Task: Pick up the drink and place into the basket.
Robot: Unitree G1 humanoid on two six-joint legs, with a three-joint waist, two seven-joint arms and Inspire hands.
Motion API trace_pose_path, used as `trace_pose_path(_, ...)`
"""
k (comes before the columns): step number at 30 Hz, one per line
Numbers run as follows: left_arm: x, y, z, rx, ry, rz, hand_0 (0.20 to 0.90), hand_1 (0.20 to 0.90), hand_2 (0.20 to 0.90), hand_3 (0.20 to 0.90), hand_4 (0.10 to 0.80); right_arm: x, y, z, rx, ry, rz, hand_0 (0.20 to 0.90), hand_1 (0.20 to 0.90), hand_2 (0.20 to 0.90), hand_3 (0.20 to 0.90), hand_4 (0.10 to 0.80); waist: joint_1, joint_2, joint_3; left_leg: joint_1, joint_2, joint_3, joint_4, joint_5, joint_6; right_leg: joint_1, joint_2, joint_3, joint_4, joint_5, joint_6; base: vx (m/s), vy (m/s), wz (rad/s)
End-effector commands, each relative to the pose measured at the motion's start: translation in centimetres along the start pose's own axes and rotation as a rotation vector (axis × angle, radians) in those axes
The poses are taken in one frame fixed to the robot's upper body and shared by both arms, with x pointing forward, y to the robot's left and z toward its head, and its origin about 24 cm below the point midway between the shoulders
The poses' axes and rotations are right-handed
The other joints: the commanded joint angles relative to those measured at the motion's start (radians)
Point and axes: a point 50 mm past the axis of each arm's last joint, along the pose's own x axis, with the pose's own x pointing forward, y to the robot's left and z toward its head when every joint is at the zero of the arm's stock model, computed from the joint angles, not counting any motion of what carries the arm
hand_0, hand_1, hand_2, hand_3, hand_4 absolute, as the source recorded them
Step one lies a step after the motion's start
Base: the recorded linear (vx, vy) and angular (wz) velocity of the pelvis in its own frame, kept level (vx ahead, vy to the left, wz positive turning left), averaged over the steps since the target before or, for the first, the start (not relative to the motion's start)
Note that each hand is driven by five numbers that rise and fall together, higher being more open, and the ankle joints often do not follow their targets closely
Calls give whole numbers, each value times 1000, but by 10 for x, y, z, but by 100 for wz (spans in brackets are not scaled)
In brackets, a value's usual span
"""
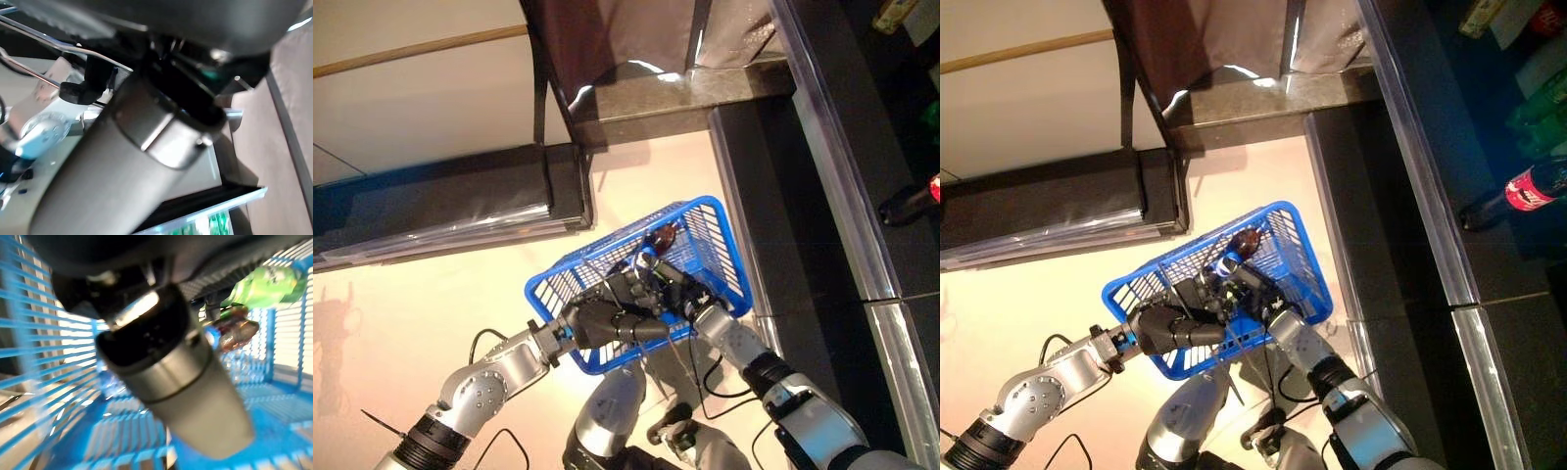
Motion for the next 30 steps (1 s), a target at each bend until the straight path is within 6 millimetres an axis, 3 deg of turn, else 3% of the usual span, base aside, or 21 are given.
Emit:
trace_pose_path(1, 22, -87, -1, -141, -233, -578, 300, 300, 300, 200, 100, -8, 33, 5, -40, -76, 226, 900, 900, 900, 900, 800, -51, 10, -139, 8, 10, 70, 53, -69, 68, -57, 10, -2, -41, 192, -21, -32, -14, -6)
trace_pose_path(6, 18, -76, -4, -109, -305, -465, 300, 300, 300, 200, 100, -28, 14, -13, -80, -57, 274, 900, 900, 900, 900, 800, -83, 0, -138, 14, 22, 91, 43, -68, 68, -64, 20, 17, -48, 193, -18, -30, -3, -7)
trace_pose_path(11, 11, -50, -9, -87, -394, -241, 300, 300, 300, 200, 100, -60, -16, -33, -117, -24, 314, 900, 900, 900, 900, 800, -127, -16, -135, 16, 35, 120, 28, -65, 67, -77, 33, 43, -61, 199, -14, -54, -20, -13)
trace_pose_path(18, -7, -16, -19, -72, -474, 11, 300, 300, 300, 200, 100, -91, -39, -41, -130, -5, 360, 900, 900, 900, 900, 800, -190, -39, -152, 26, 58, 165, 3, -44, 64, -80, 52, 67, -107, 233, -13, -71, -13, -19)
trace_pose_path(26, -41, 46, -38, 107, -485, 663, 300, 300, 300, 200, 100, -115, -60, -57, -153, 62, 415, 900, 900, 900, 900, 800, -300, -72, -234, 107, 106, 258, -53, -51, 51, -51, 81, 162, -166, 240, 4, -23, -29, -32)
trace_pose_path(30, -60, 68, -60, 18, -457, 882, 300, 300, 300, 200, 100, -120, -77, -62, -198, 73, 348, 900, 900, 900, 900, 800, -341, -75, -273, 142, 137, 311, -78, -47, 41, -34, 95, 202, -190, 242, 6, -63, -42, -48)
